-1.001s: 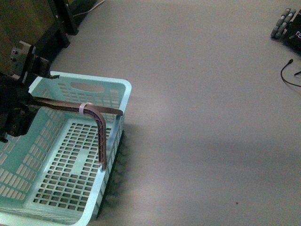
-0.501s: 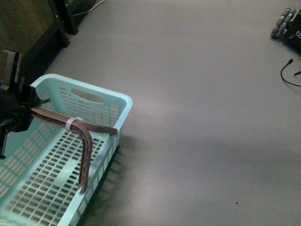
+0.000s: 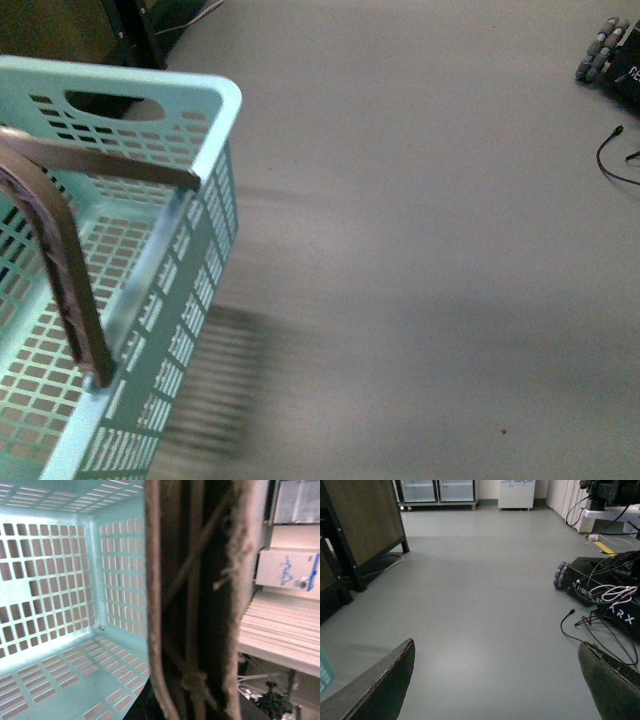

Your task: Pick lemon and mango into basket

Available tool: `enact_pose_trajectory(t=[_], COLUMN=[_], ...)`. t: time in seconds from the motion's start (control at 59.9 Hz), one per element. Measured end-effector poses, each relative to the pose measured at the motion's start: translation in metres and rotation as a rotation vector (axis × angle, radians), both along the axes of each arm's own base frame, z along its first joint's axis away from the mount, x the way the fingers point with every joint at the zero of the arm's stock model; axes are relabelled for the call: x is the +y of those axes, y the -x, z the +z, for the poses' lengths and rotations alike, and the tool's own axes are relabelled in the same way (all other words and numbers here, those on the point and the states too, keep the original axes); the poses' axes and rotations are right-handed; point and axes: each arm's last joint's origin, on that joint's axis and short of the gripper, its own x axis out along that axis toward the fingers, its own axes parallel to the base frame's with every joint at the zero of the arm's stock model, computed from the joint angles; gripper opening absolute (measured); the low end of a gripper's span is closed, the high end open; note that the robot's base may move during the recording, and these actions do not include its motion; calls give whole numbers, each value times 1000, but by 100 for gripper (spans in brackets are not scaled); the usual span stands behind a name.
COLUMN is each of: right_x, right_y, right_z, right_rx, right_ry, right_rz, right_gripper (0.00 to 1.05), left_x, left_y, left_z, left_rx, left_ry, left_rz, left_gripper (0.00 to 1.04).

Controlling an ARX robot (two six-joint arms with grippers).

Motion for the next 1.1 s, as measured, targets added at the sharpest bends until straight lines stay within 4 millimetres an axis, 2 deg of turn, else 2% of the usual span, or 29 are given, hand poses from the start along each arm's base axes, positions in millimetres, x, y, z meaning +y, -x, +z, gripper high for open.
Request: enact_pose_trajectory(t=[0.083,0.217,0.367,0.451,1.102], right_x=[0,0,0,0,0], right_y=[0,0,0,0,0], right_z=[0,0,0,0,0], right_rx=[0,0,0,0,0], right_ry=[0,0,0,0,0], right_rz=[0,0,0,0,0], right_gripper=[96,96,96,96,96], left_x=[6,9,13,16,17], left_y=[20,37,61,73,74], left_z=[29,60,109,129,132], left_rx=[-51,-113,-229,-296,-302], left_ry=[18,39,65,53,31], left_rz=[27,42,25,17,22], left_gripper=[5,5,5,5,5])
